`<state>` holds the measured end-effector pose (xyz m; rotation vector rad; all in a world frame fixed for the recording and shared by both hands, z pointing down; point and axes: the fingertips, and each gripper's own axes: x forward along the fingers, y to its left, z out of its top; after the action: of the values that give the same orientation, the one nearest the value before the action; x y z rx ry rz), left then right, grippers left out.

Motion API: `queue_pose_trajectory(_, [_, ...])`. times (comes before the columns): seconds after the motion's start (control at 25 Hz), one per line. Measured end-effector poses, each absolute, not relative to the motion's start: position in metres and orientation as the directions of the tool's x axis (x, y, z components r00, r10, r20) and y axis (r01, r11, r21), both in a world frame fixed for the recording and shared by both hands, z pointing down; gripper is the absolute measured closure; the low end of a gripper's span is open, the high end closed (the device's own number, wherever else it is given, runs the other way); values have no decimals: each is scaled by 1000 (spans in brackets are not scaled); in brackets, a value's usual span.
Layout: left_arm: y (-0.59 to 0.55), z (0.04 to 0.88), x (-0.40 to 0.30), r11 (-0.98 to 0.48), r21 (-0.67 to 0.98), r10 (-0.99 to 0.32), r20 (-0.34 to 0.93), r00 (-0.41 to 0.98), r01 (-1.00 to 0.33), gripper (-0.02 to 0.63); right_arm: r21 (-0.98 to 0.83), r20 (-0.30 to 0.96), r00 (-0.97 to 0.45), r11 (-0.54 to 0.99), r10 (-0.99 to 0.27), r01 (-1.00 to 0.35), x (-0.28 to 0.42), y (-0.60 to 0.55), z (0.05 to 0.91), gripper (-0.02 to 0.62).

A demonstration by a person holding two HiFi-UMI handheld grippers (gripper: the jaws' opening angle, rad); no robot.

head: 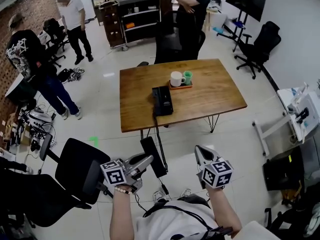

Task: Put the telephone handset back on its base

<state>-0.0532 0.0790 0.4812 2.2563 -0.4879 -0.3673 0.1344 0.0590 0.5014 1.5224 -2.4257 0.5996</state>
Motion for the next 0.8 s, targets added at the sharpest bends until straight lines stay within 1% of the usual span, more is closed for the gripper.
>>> queue_pose_trajectory(0.28, [73, 480, -67, -637, 744, -415, -107, 903, -204, 525, -227, 398, -426, 363, -812, -904, 109, 66, 511, 594])
queue_pose_trajectory(0.48, [67, 479, -76, -636, 748, -406, -113, 907, -191, 525, -229, 399, -408, 341, -821, -912, 103, 64, 513, 594])
queue_pose_trajectory(0.8, [36, 480, -71, -643, 746, -379, -110, 919, -176, 525, -224, 389, -412, 349, -824, -910, 95, 33, 511, 594])
